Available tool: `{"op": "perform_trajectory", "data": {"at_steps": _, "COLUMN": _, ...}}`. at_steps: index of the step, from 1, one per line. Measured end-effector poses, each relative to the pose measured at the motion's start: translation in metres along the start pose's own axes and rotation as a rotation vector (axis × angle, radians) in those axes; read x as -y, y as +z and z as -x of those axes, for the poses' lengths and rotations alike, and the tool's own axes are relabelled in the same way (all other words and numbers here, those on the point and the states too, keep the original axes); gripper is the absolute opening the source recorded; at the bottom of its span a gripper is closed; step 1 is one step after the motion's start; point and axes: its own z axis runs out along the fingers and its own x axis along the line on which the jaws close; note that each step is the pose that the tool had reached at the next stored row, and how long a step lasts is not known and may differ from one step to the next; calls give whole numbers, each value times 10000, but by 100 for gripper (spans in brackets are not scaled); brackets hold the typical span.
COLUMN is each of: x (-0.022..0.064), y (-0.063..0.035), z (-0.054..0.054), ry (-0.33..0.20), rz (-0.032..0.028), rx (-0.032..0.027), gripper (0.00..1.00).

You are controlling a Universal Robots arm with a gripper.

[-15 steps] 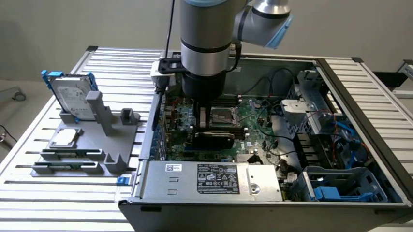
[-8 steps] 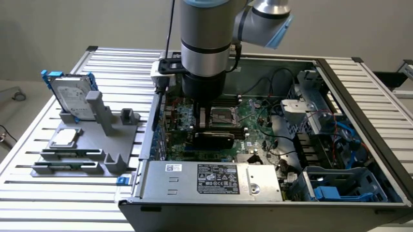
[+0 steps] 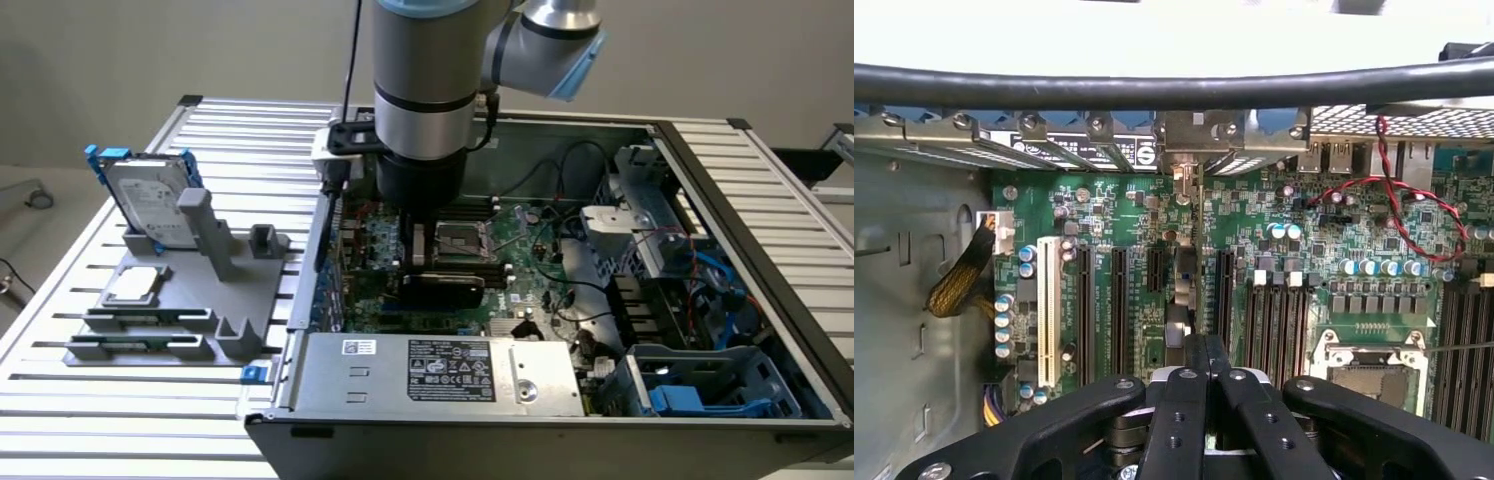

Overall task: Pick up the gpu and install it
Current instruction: 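Press down on the gpu until it lock into place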

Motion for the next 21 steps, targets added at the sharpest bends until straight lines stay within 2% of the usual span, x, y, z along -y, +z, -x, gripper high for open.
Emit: {"op": "perform_trajectory", "data": {"at_steps": 21, "x": 0, "y": 50, "z": -2, "ry": 0, "rz": 2, "rx": 1, "gripper": 11}}
